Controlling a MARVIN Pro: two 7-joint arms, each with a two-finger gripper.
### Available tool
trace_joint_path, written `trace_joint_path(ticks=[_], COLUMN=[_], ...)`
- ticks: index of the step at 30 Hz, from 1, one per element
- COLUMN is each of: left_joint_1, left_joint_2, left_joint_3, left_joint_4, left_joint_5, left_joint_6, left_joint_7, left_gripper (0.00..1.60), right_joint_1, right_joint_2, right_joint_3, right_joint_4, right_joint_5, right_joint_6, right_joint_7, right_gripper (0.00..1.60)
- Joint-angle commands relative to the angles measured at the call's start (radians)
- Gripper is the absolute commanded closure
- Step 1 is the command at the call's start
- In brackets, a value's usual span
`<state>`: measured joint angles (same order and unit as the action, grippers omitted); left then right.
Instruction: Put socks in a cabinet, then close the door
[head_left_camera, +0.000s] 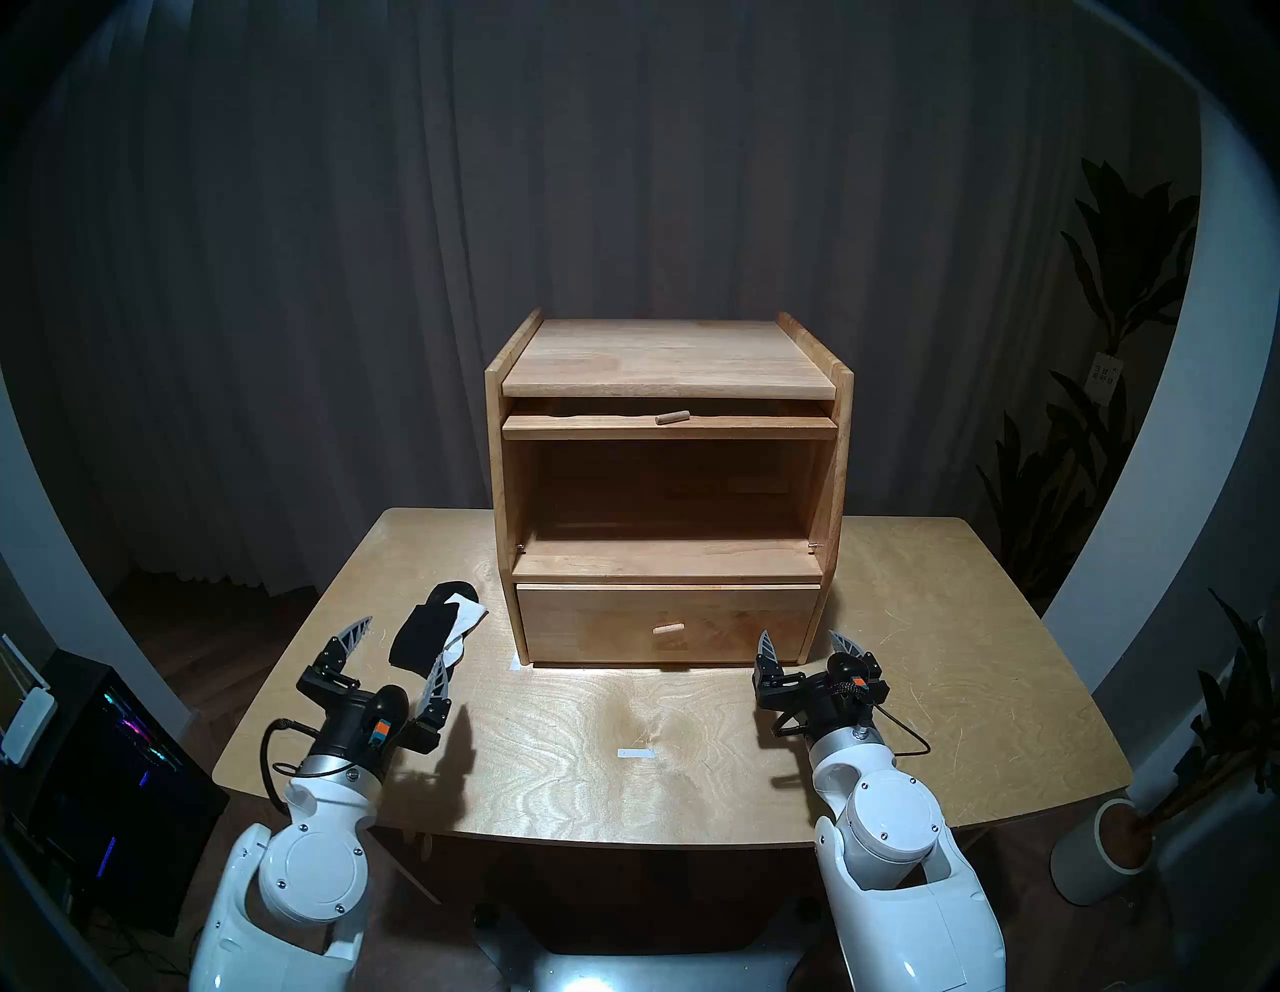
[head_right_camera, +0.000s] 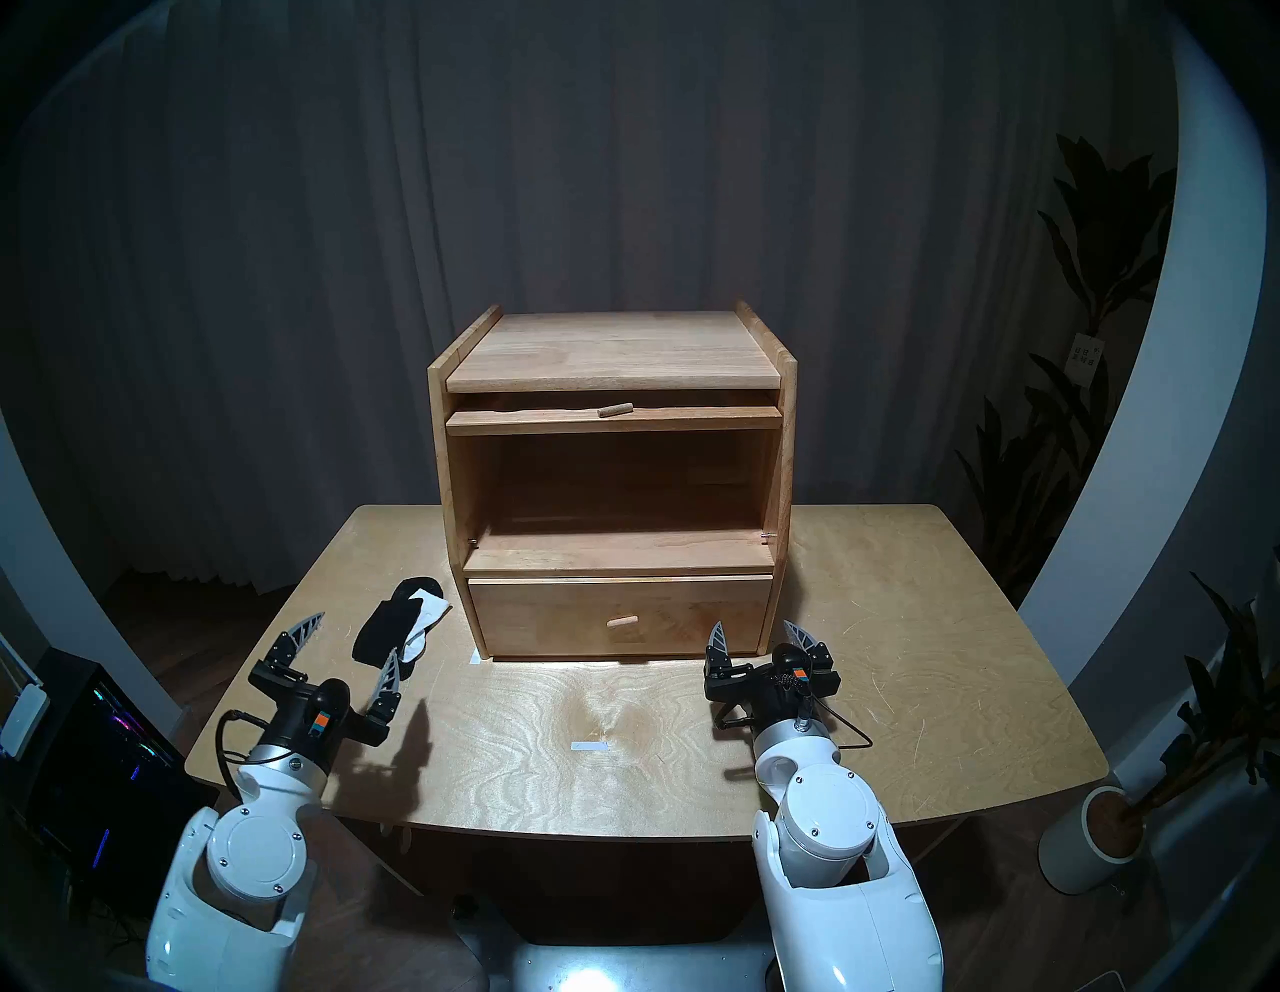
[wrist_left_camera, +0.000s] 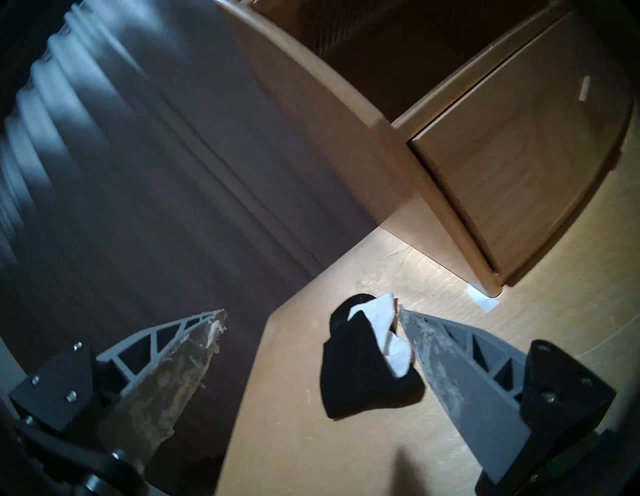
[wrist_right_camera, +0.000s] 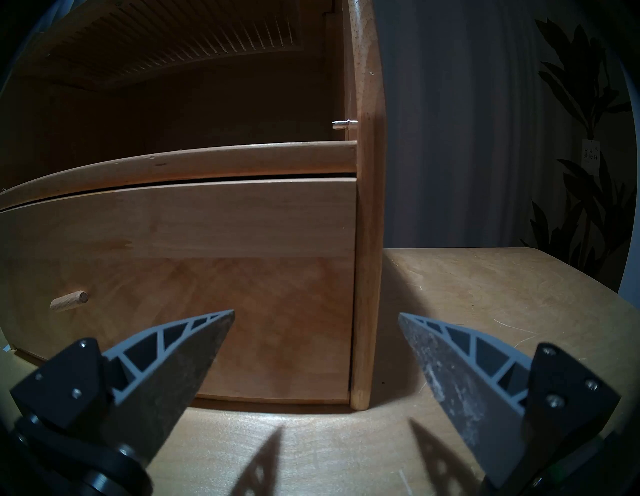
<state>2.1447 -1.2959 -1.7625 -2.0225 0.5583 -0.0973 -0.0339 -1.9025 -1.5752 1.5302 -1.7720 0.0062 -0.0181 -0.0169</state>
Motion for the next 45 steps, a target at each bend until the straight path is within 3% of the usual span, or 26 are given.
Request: trace_joint_path(ticks=[1, 3, 5, 7, 10, 11, 13, 14, 15, 18, 19, 21, 23, 24, 25, 29, 36, 45], left_joint_1=[0.018, 0.018, 0.025, 0.026, 0.031, 0.029, 0.025, 0.020, 0.014, -0.015, -0.028, -0.068, -0.089, -0.110, -0.129, -0.170, -0.244, -0.348], left_joint_2=[0.109, 0.125, 0.169, 0.161, 0.220, 0.199, 0.240, 0.269, 0.252, 0.309, 0.303, 0.331, 0.338, 0.317, 0.333, 0.373, 0.383, 0.349], left_joint_3=[-0.085, -0.091, -0.118, -0.120, -0.135, -0.136, -0.143, -0.145, -0.145, -0.134, -0.127, -0.106, -0.090, -0.091, -0.094, -0.065, -0.017, 0.118], left_joint_4=[-0.077, -0.075, -0.081, -0.083, -0.088, -0.085, -0.083, -0.082, -0.079, -0.072, -0.067, -0.054, -0.038, -0.026, 0.000, 0.066, 0.179, 0.240], left_joint_5=[0.099, 0.106, 0.151, 0.159, 0.199, 0.213, 0.227, 0.224, 0.231, 0.191, 0.193, 0.162, 0.124, 0.086, 0.065, 0.041, 0.057, 0.174], left_joint_6=[-0.031, -0.030, -0.045, -0.051, -0.072, -0.080, -0.096, -0.103, -0.113, -0.122, -0.124, -0.097, -0.063, -0.040, -0.014, 0.051, 0.156, 0.210], left_joint_7=[-0.110, -0.128, -0.202, -0.206, -0.295, -0.282, -0.345, -0.383, -0.376, -0.463, -0.467, -0.517, -0.540, -0.576, -0.614, -0.679, -0.638, -0.537], left_gripper=[0.00, 0.00, 0.00, 0.00, 0.00, 0.00, 0.00, 0.00, 0.00, 0.00, 0.00, 0.00, 0.00, 0.00, 0.00, 0.00, 0.00, 0.00], right_joint_1=[0.010, 0.010, 0.011, 0.011, 0.012, 0.012, 0.012, 0.012, 0.011, 0.010, 0.010, 0.009, 0.008, 0.008, 0.008, 0.006, 0.005, 0.002], right_joint_2=[0.000, 0.000, 0.000, 0.000, 0.000, 0.000, 0.000, 0.000, 0.000, 0.000, 0.000, 0.000, 0.000, 0.000, 0.000, 0.000, 0.000, 0.000], right_joint_3=[0.000, 0.000, 0.000, 0.000, 0.000, 0.000, 0.000, 0.000, 0.000, 0.000, 0.000, 0.000, 0.000, 0.000, 0.000, 0.000, 0.000, 0.001], right_joint_4=[-0.015, -0.015, -0.014, -0.014, -0.014, -0.015, -0.016, -0.017, -0.018, -0.021, -0.022, -0.024, -0.025, -0.025, -0.025, -0.028, -0.030, -0.036], right_joint_5=[0.000, 0.000, 0.000, 0.000, 0.000, 0.000, 0.000, 0.000, 0.000, 0.000, 0.000, 0.000, 0.000, 0.000, 0.000, 0.000, 0.000, 0.000], right_joint_6=[-0.005, -0.005, -0.006, -0.006, -0.006, -0.007, -0.007, -0.007, -0.008, -0.008, -0.008, -0.008, -0.008, -0.008, -0.008, -0.008, -0.008, -0.006], right_joint_7=[0.000, 0.000, 0.000, 0.000, 0.000, 0.000, 0.000, 0.000, 0.000, 0.000, 0.000, 0.000, 0.000, 0.000, 0.000, 0.000, 0.000, 0.000], right_gripper=[0.00, 0.00, 0.00, 0.00, 0.00, 0.00, 0.00, 0.00, 0.00, 0.00, 0.00, 0.00, 0.00, 0.00, 0.00, 0.00, 0.00, 0.00])
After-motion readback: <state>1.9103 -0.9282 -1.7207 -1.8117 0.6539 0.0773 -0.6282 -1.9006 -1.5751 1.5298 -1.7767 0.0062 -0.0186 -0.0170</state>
